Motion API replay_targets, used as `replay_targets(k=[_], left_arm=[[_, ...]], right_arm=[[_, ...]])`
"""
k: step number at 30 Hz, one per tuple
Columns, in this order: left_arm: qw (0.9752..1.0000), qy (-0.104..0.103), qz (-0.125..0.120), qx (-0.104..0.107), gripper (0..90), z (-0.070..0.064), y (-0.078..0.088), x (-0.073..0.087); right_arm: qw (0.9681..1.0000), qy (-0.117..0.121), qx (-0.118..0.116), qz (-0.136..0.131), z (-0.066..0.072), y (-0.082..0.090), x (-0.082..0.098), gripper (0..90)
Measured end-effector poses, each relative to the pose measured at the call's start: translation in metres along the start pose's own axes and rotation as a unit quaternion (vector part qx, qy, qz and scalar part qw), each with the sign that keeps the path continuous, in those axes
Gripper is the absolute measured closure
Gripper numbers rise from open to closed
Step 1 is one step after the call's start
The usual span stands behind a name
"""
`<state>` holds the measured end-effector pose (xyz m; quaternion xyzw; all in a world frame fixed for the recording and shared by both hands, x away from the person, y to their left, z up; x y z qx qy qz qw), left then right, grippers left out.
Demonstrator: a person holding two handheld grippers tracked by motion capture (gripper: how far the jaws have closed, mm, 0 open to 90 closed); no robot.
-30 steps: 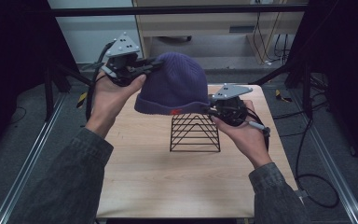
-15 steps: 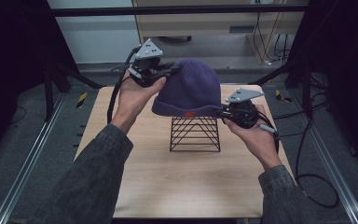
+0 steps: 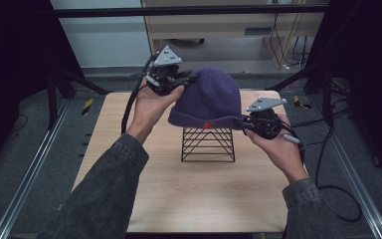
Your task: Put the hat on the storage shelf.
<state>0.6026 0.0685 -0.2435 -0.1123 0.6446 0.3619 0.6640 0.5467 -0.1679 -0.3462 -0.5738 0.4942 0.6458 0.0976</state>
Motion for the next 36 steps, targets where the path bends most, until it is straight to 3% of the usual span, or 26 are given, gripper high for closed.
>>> replay_targets(k=[13, 20, 26, 36], left_arm=[[0.9997, -0.010, 0.020, 0.004, 79.7, -0.003, -0.016, 0.023], [0.9996, -0.005, 0.025, 0.011, 79.6, -0.007, -0.019, 0.038], [0.9994, -0.002, 0.030, 0.013, 79.4, -0.008, -0.020, 0.050], [0.9994, -0.003, 0.030, 0.015, 79.5, -0.009, -0.016, 0.054]], right_arm=[[0.9992, -0.007, -0.006, 0.039, -0.002, -0.016, 0.020, 72.1], [0.9983, -0.001, -0.003, 0.058, 0.000, -0.026, 0.031, 72.1], [0.9977, 0.001, -0.003, 0.068, 0.002, -0.032, 0.038, 72.1], [0.9975, 0.004, -0.005, 0.070, 0.004, -0.034, 0.039, 72.0]])
Point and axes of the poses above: each handheld gripper's, and its own axes: y roughly backward along the jaws, x roughly out of its underside, z roughly to its left, the point moved 4 cm from there along -y, roughly forward along the jaws, and after that the axes turned 3 degrees about -z, right-handed, at the moved point
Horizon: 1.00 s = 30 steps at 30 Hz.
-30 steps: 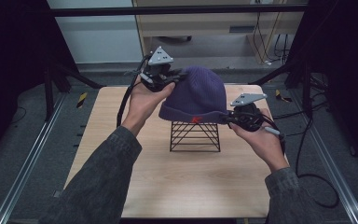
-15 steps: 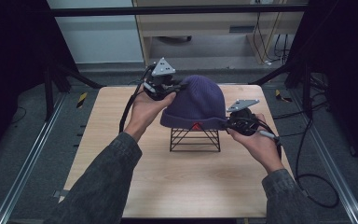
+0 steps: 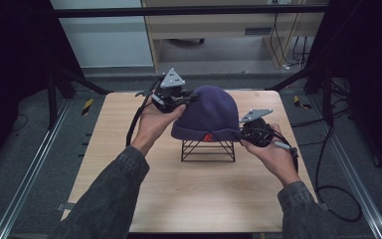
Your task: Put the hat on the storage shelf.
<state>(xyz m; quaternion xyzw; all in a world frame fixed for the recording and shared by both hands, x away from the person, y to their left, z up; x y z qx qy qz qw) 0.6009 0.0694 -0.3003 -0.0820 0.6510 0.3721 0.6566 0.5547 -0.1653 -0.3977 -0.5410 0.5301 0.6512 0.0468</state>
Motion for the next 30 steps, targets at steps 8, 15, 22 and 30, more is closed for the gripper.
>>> replay_targets(k=[8, 15, 22, 30], left_arm=[[0.9999, -0.007, 0.005, 0.008, 79.4, -0.005, 0.004, 0.014], [0.9998, -0.005, 0.009, 0.014, 79.4, -0.009, 0.004, 0.028], [0.9997, -0.005, 0.011, 0.020, 79.4, -0.013, 0.004, 0.039], [0.9994, 0.000, 0.025, 0.025, 79.5, -0.016, -0.001, 0.054]], right_arm=[[0.9999, 0.005, -0.006, 0.010, 0.006, -0.007, 0.006, 71.4], [0.9997, 0.002, -0.012, 0.022, 0.011, -0.017, 0.017, 71.1], [0.9994, 0.001, -0.015, 0.033, 0.014, -0.024, 0.025, 70.6], [0.9988, -0.010, -0.022, 0.043, 0.015, -0.034, 0.036, 70.2]])
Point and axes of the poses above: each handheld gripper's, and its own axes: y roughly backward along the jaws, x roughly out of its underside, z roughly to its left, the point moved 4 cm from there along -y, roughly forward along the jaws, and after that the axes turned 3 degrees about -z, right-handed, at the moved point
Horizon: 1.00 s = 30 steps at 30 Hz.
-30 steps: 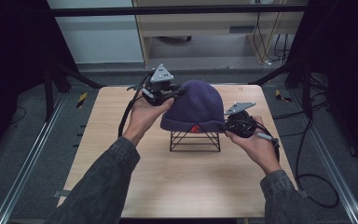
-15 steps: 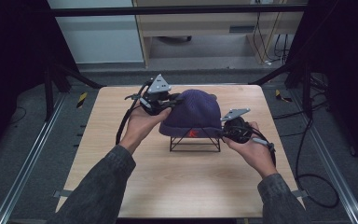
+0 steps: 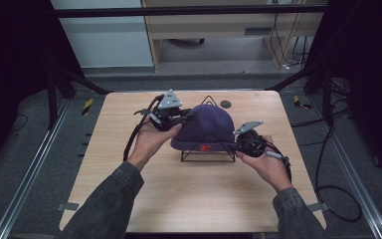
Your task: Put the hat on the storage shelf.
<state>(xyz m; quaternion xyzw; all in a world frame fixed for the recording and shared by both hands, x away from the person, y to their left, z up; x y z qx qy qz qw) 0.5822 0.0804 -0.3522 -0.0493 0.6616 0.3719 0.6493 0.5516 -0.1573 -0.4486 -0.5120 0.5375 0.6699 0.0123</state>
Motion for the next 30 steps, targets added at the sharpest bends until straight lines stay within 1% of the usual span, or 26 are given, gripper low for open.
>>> replay_targets(k=[13, 20, 30], left_arm=[[0.9999, 0.004, 0.012, 0.007, 79.5, -0.004, -0.005, 0.016], [0.9998, 0.006, 0.016, 0.009, 79.5, -0.005, -0.005, 0.021], [0.9996, 0.005, 0.024, 0.014, 79.4, -0.006, -0.005, 0.026]], right_arm=[[0.9998, -0.011, -0.006, 0.014, -0.001, -0.011, 0.012, 69.6], [0.9998, -0.013, -0.008, 0.013, -0.002, -0.014, 0.014, 69.2], [0.9997, -0.012, -0.008, 0.021, -0.001, -0.017, 0.016, 69.0]])
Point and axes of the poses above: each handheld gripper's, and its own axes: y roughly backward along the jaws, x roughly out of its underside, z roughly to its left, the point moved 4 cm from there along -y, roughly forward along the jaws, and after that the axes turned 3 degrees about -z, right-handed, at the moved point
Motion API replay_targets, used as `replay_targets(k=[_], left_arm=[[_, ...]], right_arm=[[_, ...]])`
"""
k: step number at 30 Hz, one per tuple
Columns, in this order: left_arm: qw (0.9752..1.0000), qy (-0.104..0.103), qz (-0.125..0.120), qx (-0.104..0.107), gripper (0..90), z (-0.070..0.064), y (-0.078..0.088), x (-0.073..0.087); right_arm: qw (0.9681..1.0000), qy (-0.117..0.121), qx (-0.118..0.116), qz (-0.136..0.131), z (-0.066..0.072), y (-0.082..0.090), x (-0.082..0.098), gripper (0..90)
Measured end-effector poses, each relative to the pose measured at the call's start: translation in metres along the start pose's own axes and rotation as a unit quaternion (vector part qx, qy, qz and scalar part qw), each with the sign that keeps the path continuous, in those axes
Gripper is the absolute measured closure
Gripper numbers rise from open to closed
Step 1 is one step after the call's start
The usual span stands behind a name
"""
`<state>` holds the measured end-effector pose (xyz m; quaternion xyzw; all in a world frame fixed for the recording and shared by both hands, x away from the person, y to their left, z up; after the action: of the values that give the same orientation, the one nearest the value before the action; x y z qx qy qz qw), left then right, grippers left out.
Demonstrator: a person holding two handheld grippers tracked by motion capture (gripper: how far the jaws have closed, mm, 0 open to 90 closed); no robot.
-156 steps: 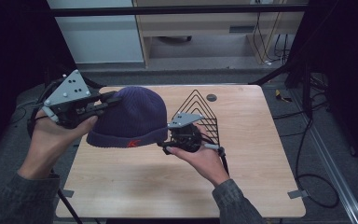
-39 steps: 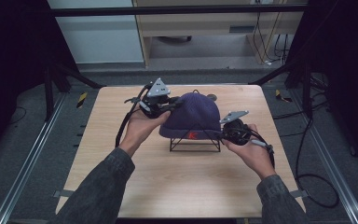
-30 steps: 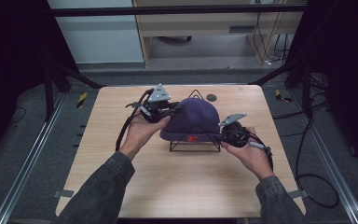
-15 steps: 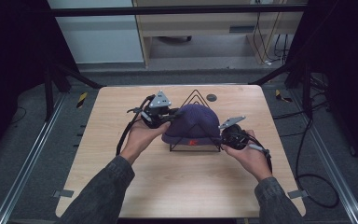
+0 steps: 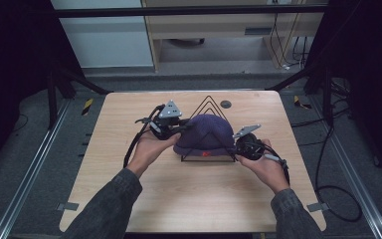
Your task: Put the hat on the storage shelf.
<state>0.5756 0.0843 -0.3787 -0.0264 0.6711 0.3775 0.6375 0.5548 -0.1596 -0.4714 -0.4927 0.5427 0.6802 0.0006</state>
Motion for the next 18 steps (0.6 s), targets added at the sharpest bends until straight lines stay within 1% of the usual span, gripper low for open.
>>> replay_targets(k=[4, 8, 10, 11, 18], left_arm=[[1.0000, 0.000, 0.006, 0.000, 79.1, -0.0006, -0.0012, 0.0014], [0.9999, 0.005, 0.010, 0.000, 75.8, -0.0016, -0.0021, 0.0033], [0.9999, 0.005, 0.012, 0.000, 75.3, -0.0018, -0.0024, 0.0047], [0.9999, 0.008, 0.011, 0.002, 74.9, -0.0024, -0.0028, 0.0054], [0.9999, 0.004, 0.015, 0.004, 74.0, -0.0038, -0.0037, 0.0070]], right_arm=[[1.0000, 0.000, 0.001, 0.002, -0.0004, -0.0003, 0.0004, 68.0], [1.0000, -0.005, 0.002, 0.003, -0.0012, 0.0006, 0.0014, 64.4], [1.0000, -0.005, 0.002, 0.003, -0.0015, 0.0015, 0.0021, 62.7], [1.0000, -0.007, 0.002, 0.004, -0.0012, 0.0020, 0.0025, 62.2], [1.0000, -0.008, 0.002, 0.004, -0.0026, 0.0037, 0.0047, 62.1]])
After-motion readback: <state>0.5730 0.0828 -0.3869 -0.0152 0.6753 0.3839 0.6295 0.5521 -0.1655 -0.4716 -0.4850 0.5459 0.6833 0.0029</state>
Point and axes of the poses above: each handheld gripper's, and its own axes: y roughly backward along the jaws, x roughly out of its underside, z roughly to its left, the point moved 4 cm from there along -y, roughly forward along the jaws, and after that the axes turned 3 degrees about -z, right-handed, at the moved point
